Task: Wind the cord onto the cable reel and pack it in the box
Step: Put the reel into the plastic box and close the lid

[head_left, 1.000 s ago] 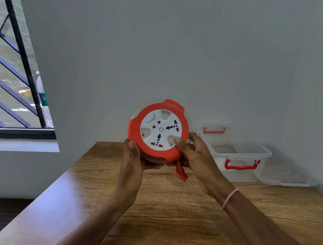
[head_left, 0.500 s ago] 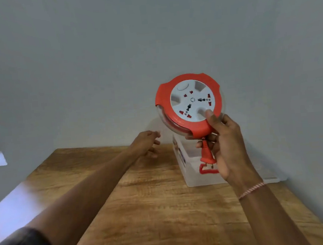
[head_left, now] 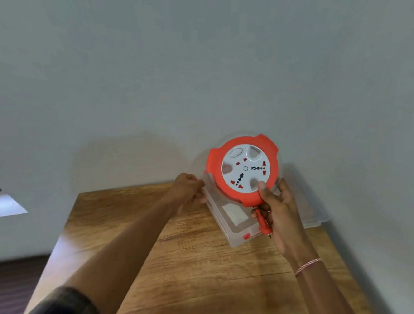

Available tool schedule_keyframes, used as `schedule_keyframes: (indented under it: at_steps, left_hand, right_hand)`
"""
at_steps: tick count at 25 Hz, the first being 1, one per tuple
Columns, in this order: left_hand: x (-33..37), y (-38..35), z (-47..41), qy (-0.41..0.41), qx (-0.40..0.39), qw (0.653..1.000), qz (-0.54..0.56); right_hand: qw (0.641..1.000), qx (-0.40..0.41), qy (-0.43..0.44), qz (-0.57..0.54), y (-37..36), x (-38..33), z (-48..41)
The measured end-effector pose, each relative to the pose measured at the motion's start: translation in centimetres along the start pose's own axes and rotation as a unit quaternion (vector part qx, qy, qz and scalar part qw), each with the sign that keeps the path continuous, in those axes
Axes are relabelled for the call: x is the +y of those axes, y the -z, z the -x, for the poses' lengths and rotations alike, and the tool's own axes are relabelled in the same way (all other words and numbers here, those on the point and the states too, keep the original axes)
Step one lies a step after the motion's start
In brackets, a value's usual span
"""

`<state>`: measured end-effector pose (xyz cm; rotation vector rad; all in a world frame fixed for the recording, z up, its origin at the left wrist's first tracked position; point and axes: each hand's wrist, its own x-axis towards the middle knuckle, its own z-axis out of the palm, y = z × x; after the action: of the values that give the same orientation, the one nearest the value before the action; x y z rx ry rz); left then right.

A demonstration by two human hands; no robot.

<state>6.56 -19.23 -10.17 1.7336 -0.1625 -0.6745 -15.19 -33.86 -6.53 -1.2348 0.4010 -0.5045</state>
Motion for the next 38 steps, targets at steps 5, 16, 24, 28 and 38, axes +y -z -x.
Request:
schedule_keyframes:
  at_steps: [5, 16, 24, 28, 38]
  left_hand:
    - [-3.4, 3.6, 8.3, 0.106, 0.013, 0.987, 0.120]
    - [-8.8, 7.5, 21.7, 0.234, 0.003, 0.936, 0.262]
    - [-6.9, 15.2, 23.9, 0.109, 0.143, 0.972, -0.154]
    - [-1.5, 13.0, 20.8, -0.130, 0.228, 0.958, -0.116]
    - [2.2, 10.0, 16.7, -0.025, 0.049, 0.997, 0.053]
  right_hand:
    - [0.994, -0.003, -0.097, 0.047, -1.6, -1.3, 2.8]
    - [0.979, -0.029, -0.187, 0.072, -6.3, -0.8, 6.0]
    - [0.974, -0.080, -0.187, 0.095, -8.1, -1.1, 4.1]
    - [0.968, -0.112, -0.192, 0.115, -9.3, -1.4, 3.0]
    - [0.909, -0.269, -0.250, 0.199, -8.7, -2.8, 0.7]
